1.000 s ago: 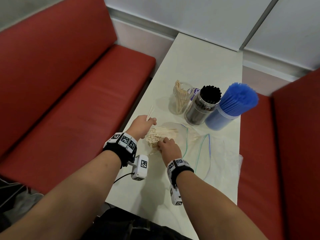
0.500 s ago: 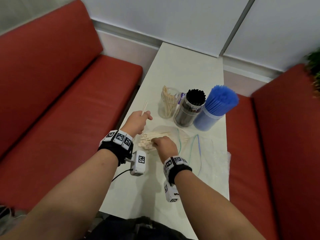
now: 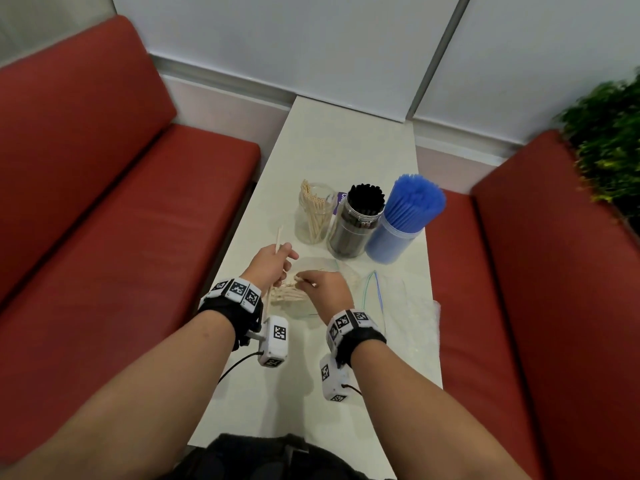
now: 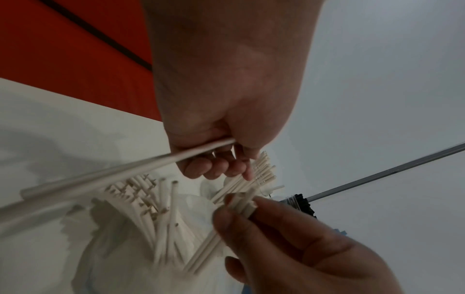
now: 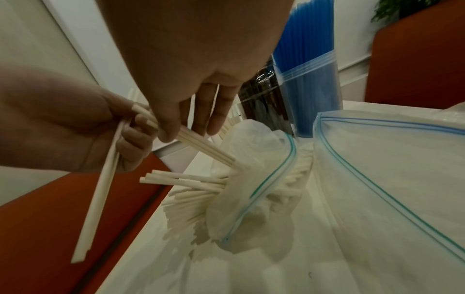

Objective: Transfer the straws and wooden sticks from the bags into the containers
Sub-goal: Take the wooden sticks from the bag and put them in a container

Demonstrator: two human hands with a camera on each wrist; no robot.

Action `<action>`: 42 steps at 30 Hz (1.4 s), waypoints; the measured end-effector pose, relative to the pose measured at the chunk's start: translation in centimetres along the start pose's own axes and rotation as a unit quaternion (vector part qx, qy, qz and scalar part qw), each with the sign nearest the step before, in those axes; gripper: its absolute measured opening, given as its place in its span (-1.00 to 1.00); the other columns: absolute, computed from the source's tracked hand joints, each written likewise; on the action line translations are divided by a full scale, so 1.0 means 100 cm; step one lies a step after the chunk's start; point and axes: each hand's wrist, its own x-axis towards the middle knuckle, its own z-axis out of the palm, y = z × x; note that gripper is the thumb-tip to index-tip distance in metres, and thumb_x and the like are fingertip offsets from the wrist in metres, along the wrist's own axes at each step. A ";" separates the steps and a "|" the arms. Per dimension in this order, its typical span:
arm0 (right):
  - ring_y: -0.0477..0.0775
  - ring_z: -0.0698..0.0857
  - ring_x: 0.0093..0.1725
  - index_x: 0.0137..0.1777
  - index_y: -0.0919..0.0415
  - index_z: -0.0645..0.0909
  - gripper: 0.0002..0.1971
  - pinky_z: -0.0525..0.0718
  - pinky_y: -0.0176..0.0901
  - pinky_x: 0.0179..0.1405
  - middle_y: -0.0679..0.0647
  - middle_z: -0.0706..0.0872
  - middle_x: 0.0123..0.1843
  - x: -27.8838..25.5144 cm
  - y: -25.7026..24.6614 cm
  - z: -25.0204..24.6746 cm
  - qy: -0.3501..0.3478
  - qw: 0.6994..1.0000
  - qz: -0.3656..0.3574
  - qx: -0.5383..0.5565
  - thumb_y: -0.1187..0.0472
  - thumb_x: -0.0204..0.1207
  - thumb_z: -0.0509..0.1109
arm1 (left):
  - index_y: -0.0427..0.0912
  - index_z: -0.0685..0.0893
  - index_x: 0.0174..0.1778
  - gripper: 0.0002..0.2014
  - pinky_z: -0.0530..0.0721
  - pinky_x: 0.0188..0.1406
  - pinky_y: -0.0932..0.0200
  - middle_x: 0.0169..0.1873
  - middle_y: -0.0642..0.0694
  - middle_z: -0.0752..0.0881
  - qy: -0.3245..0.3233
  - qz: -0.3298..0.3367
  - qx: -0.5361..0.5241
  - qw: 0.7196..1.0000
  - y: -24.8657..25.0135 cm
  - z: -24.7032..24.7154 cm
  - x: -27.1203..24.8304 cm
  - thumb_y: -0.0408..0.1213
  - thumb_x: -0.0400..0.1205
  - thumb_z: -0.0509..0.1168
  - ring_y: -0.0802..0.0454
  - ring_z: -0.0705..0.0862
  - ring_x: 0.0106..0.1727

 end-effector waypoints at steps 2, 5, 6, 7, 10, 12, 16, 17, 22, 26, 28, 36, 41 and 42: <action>0.12 0.81 0.09 0.17 0.16 0.85 -0.78 0.70 0.04 0.21 0.13 0.89 0.05 0.001 0.000 -0.006 0.023 0.999 0.021 0.036 0.18 0.57 0.53 | -0.21 0.67 -0.03 -0.65 0.41 -0.51 0.18 -0.36 -0.08 0.54 0.004 0.003 0.003 1.000 0.002 -0.001 0.002 -0.06 0.78 0.08 0.00 0.44 -0.48; 0.05 0.82 0.05 0.15 0.22 0.85 -0.78 0.70 0.00 0.25 0.12 0.90 -0.01 0.006 -0.004 -0.017 0.005 0.996 0.039 0.083 0.30 0.52 0.55 | -0.23 0.69 0.03 -0.64 0.58 -0.36 0.09 -0.24 -0.14 0.65 -0.002 0.016 -0.002 1.000 0.005 -0.001 0.005 -0.05 0.78 0.08 -0.05 0.61 -0.33; 0.04 0.83 0.05 0.16 0.24 0.84 -0.76 0.70 -0.03 0.26 0.13 0.90 -0.01 0.009 -0.008 -0.022 0.002 0.995 0.038 0.094 0.31 0.51 0.56 | -0.23 0.69 0.06 -0.63 0.65 -0.24 0.04 -0.18 -0.15 0.69 -0.007 0.022 -0.004 1.000 0.006 -0.001 0.004 -0.05 0.78 0.08 -0.08 0.67 -0.23; 0.04 0.83 0.05 0.18 0.25 0.84 -0.75 0.70 -0.06 0.26 0.14 0.90 -0.01 0.012 -0.012 -0.029 0.003 0.994 0.035 0.105 0.31 0.50 0.57 | -0.23 0.69 0.08 -0.63 0.69 -0.10 -0.01 -0.13 -0.15 0.72 -0.016 0.027 -0.009 0.999 0.008 0.000 0.004 -0.05 0.79 0.08 -0.12 0.71 -0.11; -0.03 0.82 -0.02 0.18 0.24 0.84 -0.75 0.70 -0.19 0.15 0.11 0.90 -0.04 0.022 -0.025 -0.049 0.023 0.992 0.022 0.122 0.28 0.50 0.59 | -0.16 0.69 0.09 -0.67 0.63 0.27 -0.10 0.03 -0.13 0.77 -0.049 0.039 -0.032 0.998 0.014 0.005 0.001 -0.07 0.79 0.08 -0.15 0.72 0.18; -0.03 0.81 -0.02 0.18 0.23 0.84 -0.75 0.72 -0.19 0.15 0.12 0.89 -0.02 0.027 -0.034 -0.065 0.038 0.989 0.022 0.142 0.28 0.50 0.59 | -0.12 0.70 0.13 -0.68 0.56 0.37 -0.06 0.12 -0.12 0.77 -0.076 0.055 -0.034 0.995 0.018 0.009 -0.001 -0.06 0.80 0.08 -0.08 0.70 0.26; 0.18 0.85 -0.01 0.16 0.31 0.82 -0.79 0.81 0.00 0.12 0.24 0.87 -0.01 0.032 -0.056 -0.103 0.043 0.976 0.032 0.209 0.37 0.54 0.56 | -0.16 0.64 0.36 -0.55 0.47 0.39 0.13 0.21 -0.03 0.77 -0.163 0.088 -0.039 0.982 0.028 0.015 -0.006 0.06 0.77 0.07 0.13 0.68 0.32; 0.16 0.85 -0.07 0.14 0.34 0.81 -0.81 0.82 -0.05 0.01 0.26 0.87 -0.02 0.032 -0.061 -0.113 0.043 0.971 0.031 0.235 0.40 0.54 0.55 | -0.17 0.65 0.35 -0.53 0.49 0.37 0.17 0.20 -0.04 0.78 -0.188 0.095 -0.049 0.976 0.033 0.017 -0.008 0.08 0.76 0.07 0.13 0.68 0.31; -0.03 0.78 -0.37 0.03 0.38 0.80 -0.90 0.71 -0.20 -0.45 0.20 0.85 -0.20 0.028 -0.084 -0.156 0.034 0.930 0.020 0.366 0.43 0.54 0.53 | -0.28 0.69 0.25 -0.48 0.69 0.25 0.00 -0.15 -0.16 0.75 -0.313 0.111 -0.105 0.937 0.070 0.030 -0.016 0.13 0.72 0.15 -0.18 0.76 0.02; 0.11 0.68 -0.42 0.06 0.26 0.77 -0.88 0.58 -0.10 -0.39 0.19 0.81 -0.21 0.030 -0.083 -0.166 0.058 0.911 -0.006 0.409 0.21 0.66 0.46 | -0.10 0.74 -0.15 -0.69 0.45 -0.52 0.19 -0.52 0.03 0.37 -0.267 0.143 -0.108 0.947 0.103 0.041 -0.024 0.07 0.68 0.29 0.09 0.36 -0.55; 0.13 0.76 -0.18 0.17 0.26 0.75 -0.71 0.69 -0.05 -0.19 0.16 0.85 -0.11 0.030 -0.073 -0.157 0.101 0.895 0.034 0.433 0.05 0.76 0.32 | -0.04 0.67 -0.38 -0.66 0.21 -0.60 0.23 -0.58 0.05 0.32 -0.196 0.172 -0.116 0.959 0.122 0.042 -0.030 0.10 0.60 0.39 0.09 0.23 -0.62; 0.47 0.71 0.31 0.15 0.47 0.57 -0.39 0.83 0.28 -0.05 0.52 0.70 0.22 0.008 -0.068 -0.095 -0.086 0.693 0.261 0.667 -0.18 0.78 0.11 | -0.18 0.25 -0.63 -0.41 0.24 -0.60 0.23 -0.72 -0.06 0.20 -0.155 0.275 -0.207 0.926 0.167 0.042 -0.046 -0.11 0.54 0.49 0.03 0.16 -0.70; 0.41 0.72 0.31 0.27 0.45 0.60 -0.48 0.75 0.29 0.15 0.48 0.71 0.22 0.010 -0.082 -0.111 -0.138 0.617 0.212 0.745 -0.07 0.83 0.11 | -0.20 0.32 -0.54 -0.45 0.37 -0.48 0.15 -0.63 -0.12 0.28 -0.218 0.258 -0.131 0.932 0.156 0.043 -0.048 -0.07 0.55 0.50 -0.03 0.29 -0.59; 0.38 0.71 0.35 0.29 0.40 0.58 -0.55 0.75 0.30 0.19 0.45 0.70 0.25 0.010 -0.083 -0.114 -0.133 0.611 0.189 0.757 -0.01 0.84 0.12 | -0.20 0.35 -0.53 -0.47 0.42 -0.43 0.11 -0.62 -0.15 0.31 -0.226 0.254 -0.104 0.935 0.153 0.042 -0.048 -0.03 0.55 0.49 -0.06 0.34 -0.56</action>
